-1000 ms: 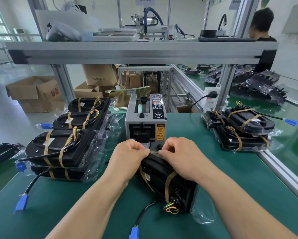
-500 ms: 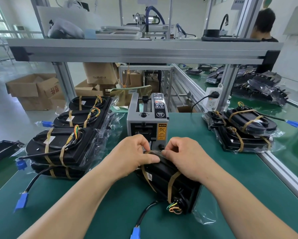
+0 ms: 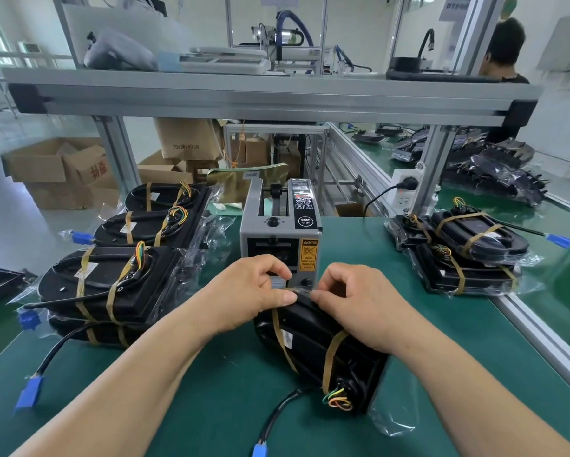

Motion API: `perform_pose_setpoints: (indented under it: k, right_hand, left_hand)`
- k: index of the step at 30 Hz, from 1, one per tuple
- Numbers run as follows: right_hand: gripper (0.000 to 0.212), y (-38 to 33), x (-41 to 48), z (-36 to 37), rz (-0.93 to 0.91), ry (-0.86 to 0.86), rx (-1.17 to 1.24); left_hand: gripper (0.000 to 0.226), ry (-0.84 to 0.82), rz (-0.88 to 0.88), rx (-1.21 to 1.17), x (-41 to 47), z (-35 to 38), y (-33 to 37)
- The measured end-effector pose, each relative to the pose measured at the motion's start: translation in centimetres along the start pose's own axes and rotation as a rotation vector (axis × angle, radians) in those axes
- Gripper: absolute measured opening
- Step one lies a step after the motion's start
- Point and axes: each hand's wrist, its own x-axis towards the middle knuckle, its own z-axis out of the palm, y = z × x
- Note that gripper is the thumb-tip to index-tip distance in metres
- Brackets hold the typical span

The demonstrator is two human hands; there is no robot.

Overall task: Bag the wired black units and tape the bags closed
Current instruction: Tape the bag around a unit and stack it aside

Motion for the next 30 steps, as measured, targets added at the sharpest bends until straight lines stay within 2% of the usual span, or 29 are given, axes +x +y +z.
perform_pose_setpoints:
  k: [3, 6, 12, 19, 23, 26, 30]
  right_hand:
    - [0.042, -0.1, -0.2, -0.1, 0.009, -0.038, 0.038]
    - [0.061, -0.6, -0.2, 0.1, -0.008, -0.126, -0.061]
    - [0.043, -1.3, -0.3, 0.6, -0.035, -0.187, -0.134]
    - [0.029, -1.9, -0.9, 0.9, -0.158, -0.152, -0.4]
    - [0.038, -2.2, -1.2, 1.7, -0.204, -0.136, -0.504]
    - [0.046, -2.4, -1.4, 1.9, -0.218, -0.14, -0.518]
    - [0.051, -2.1, -1.3, 0.9, -0.146, -0.226, -0.381]
  left_hand:
    - [0.021, -0.007, 0.013, -0.025, 0.1, 0.0, -0.1]
    - [0.022, -0.02, 0.007, -0.065, 0.1, 0.1, -0.2]
    - [0.025, 0.006, -0.014, -0.129, -0.4, 0.4, -0.5]
    - [0.027, 0.135, -0.049, -0.089, -0.8, 1.2, -0.6]
    - [0.036, 0.279, -0.14, -0.081, -1.5, 1.8, -0.9]
    - [0.044, 0.361, -0.134, -0.067, -2.6, 2.5, -1.3]
    - [0.06, 0.308, -0.126, -0.102, -5.2, 2.7, -1.6]
